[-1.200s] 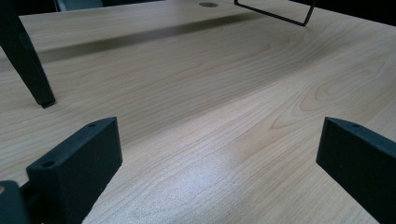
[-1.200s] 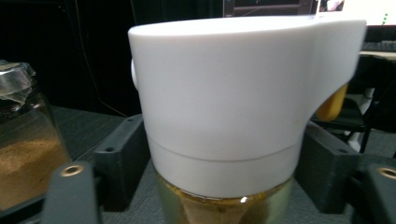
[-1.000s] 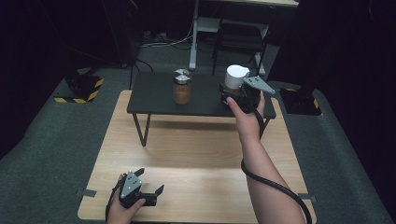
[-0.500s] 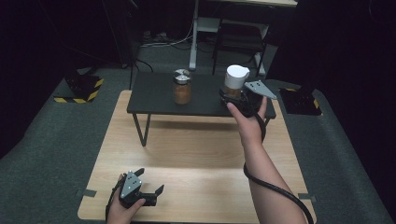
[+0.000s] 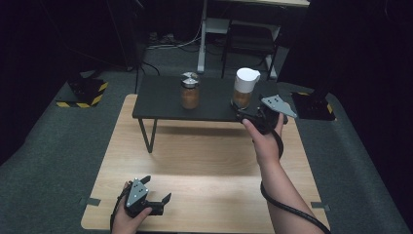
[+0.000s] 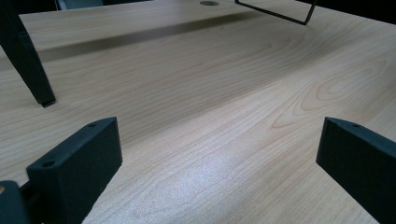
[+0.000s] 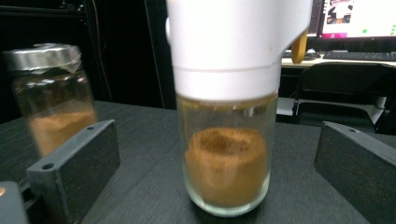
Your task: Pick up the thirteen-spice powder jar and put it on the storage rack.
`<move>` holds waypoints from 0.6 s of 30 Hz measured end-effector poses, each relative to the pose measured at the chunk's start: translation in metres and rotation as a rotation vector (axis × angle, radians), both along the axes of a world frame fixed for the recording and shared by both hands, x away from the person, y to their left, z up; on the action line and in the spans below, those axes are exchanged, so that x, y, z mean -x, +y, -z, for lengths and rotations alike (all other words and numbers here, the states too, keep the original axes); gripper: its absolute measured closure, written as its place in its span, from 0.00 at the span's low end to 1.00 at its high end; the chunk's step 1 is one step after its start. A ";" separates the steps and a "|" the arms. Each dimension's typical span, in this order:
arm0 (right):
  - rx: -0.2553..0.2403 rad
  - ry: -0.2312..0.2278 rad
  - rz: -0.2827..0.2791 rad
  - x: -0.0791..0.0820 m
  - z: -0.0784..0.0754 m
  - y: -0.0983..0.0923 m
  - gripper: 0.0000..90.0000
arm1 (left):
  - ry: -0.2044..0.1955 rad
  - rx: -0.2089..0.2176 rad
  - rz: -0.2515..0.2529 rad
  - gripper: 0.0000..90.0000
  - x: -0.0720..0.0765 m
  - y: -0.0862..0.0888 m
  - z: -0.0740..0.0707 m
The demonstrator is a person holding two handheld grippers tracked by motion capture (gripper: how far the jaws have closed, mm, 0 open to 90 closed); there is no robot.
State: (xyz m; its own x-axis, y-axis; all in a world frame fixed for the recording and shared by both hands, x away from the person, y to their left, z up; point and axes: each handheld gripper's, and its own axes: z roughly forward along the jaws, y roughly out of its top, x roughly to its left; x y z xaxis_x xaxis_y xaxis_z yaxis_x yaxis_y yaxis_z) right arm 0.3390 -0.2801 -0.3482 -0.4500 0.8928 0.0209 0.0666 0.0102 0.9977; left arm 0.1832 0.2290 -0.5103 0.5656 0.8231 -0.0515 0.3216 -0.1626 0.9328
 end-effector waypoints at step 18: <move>0.022 -0.048 -0.060 0.050 0.033 -0.032 0.00 | -0.003 -0.004 -0.004 0.01 0.001 -0.001 0.000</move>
